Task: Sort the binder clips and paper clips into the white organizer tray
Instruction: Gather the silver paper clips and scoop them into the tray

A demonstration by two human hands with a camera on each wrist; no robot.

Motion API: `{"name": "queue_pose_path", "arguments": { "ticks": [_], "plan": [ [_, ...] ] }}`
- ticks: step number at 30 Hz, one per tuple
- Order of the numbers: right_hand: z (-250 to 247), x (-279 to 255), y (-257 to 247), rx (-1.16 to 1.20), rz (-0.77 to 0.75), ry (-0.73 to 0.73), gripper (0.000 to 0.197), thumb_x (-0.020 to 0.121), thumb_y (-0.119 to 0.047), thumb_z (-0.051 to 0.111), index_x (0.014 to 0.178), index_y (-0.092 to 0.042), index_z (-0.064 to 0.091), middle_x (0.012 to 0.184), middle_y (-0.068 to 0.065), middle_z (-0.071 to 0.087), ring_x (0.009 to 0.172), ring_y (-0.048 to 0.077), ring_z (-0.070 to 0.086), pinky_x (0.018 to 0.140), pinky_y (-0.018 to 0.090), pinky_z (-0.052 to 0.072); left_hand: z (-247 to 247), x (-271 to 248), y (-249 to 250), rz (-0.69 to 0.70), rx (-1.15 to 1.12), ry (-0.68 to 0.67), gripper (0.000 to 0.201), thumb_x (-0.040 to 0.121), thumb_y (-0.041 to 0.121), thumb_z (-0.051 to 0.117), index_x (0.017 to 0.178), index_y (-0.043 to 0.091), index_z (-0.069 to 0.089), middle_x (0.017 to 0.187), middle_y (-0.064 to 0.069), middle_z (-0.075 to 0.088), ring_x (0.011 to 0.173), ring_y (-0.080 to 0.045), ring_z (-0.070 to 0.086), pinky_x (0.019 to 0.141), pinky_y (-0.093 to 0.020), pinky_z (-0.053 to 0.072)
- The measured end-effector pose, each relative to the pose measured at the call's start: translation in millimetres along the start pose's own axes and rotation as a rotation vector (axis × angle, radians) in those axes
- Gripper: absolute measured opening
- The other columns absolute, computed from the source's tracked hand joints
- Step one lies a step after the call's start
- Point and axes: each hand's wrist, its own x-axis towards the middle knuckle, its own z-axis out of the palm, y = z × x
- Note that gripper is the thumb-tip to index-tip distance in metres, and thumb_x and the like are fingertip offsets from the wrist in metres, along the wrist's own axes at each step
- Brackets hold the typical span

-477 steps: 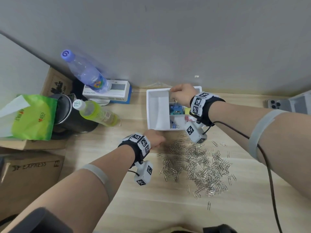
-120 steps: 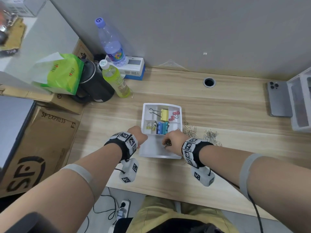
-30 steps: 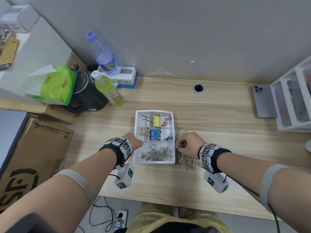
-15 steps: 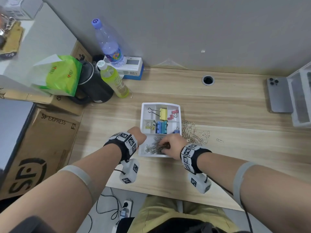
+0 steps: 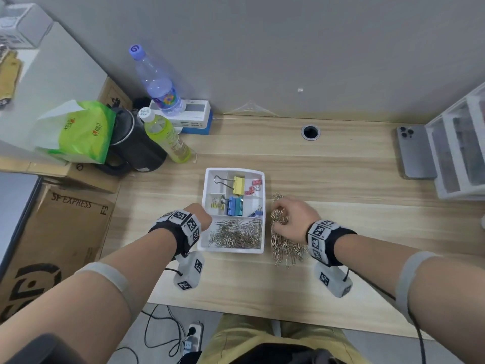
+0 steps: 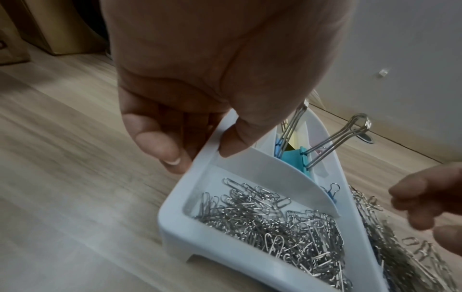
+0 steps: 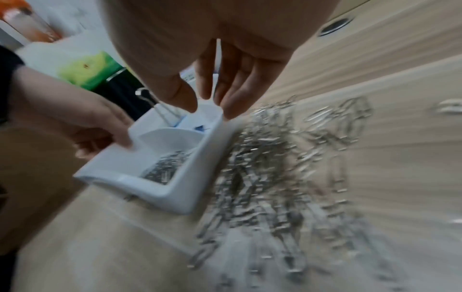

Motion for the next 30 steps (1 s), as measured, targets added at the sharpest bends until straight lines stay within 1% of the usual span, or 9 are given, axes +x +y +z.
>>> {"name": "queue_pose_path", "arguments": {
  "ticks": [4,7,9,12,14,17,22,26,30],
  "plan": [
    [-15.4,-2.5,35.9,-0.148,0.165,0.007,0.101,0.060,-0.045,0.085,0.144,-0.024,0.033,0.137,0.002,0.036,0.121,0.018,0.044,0.095,0.033,0.051,-7.0,-1.2,1.7,0.005,0.214,-0.054,0.030,0.095,0.004,0.038,0.066,0.009,0.041,0.063,-0.006,0.046,0.061,-0.021,0.047,0.057,-0.025,0.038],
    [-20.3,-9.2,57.4,-0.269,0.267,-0.011,0.122,0.043,-0.058,0.088,0.144,-0.024,0.028,0.131,0.004,0.033,0.123,0.022,0.037,0.099,0.036,0.047,-15.0,-17.2,10.6,0.058,0.476,-0.109,0.038,0.100,0.004,0.037,0.062,0.009,0.037,0.063,-0.002,0.039,0.052,-0.011,0.036,0.052,-0.018,0.033],
    [-23.1,-11.1,68.9,-0.302,0.317,-0.040,0.126,0.038,-0.068,0.083,0.141,-0.024,0.026,0.129,0.005,0.033,0.122,0.023,0.037,0.104,0.040,0.045,-18.6,-26.4,15.7,0.197,0.673,-0.122,0.032,0.099,0.003,0.042,0.067,0.002,0.044,0.063,-0.002,0.035,0.052,-0.011,0.032,0.064,-0.020,0.037],
    [-29.0,-13.1,80.6,-0.241,0.349,-0.088,0.109,0.051,-0.053,0.084,0.139,-0.019,0.028,0.131,0.007,0.036,0.117,0.026,0.044,0.100,0.041,0.045,-20.5,-34.8,20.6,0.232,0.826,-0.127,0.009,0.098,0.003,0.047,0.090,-0.001,0.046,0.063,-0.003,0.035,0.052,-0.011,0.032,0.076,-0.021,0.035],
    [-31.8,-13.7,83.6,-0.199,0.370,-0.086,0.079,0.069,-0.022,0.076,0.134,-0.014,0.033,0.124,0.008,0.046,0.099,0.025,0.053,0.085,0.035,0.047,-23.6,-42.1,24.8,0.220,0.934,-0.126,0.007,0.098,0.003,0.047,0.092,0.000,0.045,0.064,-0.003,0.035,0.053,-0.012,0.033,0.076,-0.021,0.035],
    [-28.8,-12.1,83.0,-0.107,0.366,-0.076,0.051,0.076,-0.013,0.065,0.122,-0.016,0.042,0.101,0.003,0.059,0.085,0.021,0.058,0.073,0.031,0.047,-26.1,-47.2,26.9,0.269,0.972,-0.174,0.006,0.098,0.002,0.046,0.092,-0.001,0.045,0.064,-0.003,0.033,0.072,-0.021,0.047,0.077,-0.020,0.034],
    [-15.6,-5.9,78.8,0.222,0.345,-0.077,0.032,0.074,0.000,0.062,0.093,-0.026,0.059,0.084,-0.003,0.071,0.085,0.020,0.070,0.072,0.030,0.057,-30.4,-35.7,23.6,0.253,0.944,-0.208,0.030,0.100,0.007,0.040,0.119,-0.003,0.061,0.065,0.000,0.038,0.081,-0.019,0.049,0.050,-0.023,0.040],
    [-30.1,-7.2,75.2,0.211,0.390,-0.023,0.022,0.071,-0.006,0.054,0.085,-0.022,0.062,0.078,0.005,0.071,0.072,0.025,0.070,0.071,0.041,0.061,-27.4,-43.0,27.4,0.251,1.002,-0.240,0.025,0.098,0.000,0.041,0.076,-0.007,0.053,0.063,-0.004,0.034,0.064,-0.016,0.045,0.072,-0.021,0.037],
    [-44.5,-17.4,77.8,0.051,0.561,-0.256,0.026,0.084,-0.002,0.042,0.096,-0.002,0.065,0.076,0.015,0.075,0.068,0.030,0.074,0.072,0.045,0.062,-26.9,-40.0,24.3,0.257,0.964,-0.229,0.020,0.098,0.000,0.042,0.091,-0.010,0.058,0.064,-0.004,0.034,0.089,-0.020,0.045,0.072,-0.020,0.039]
  ]
}}
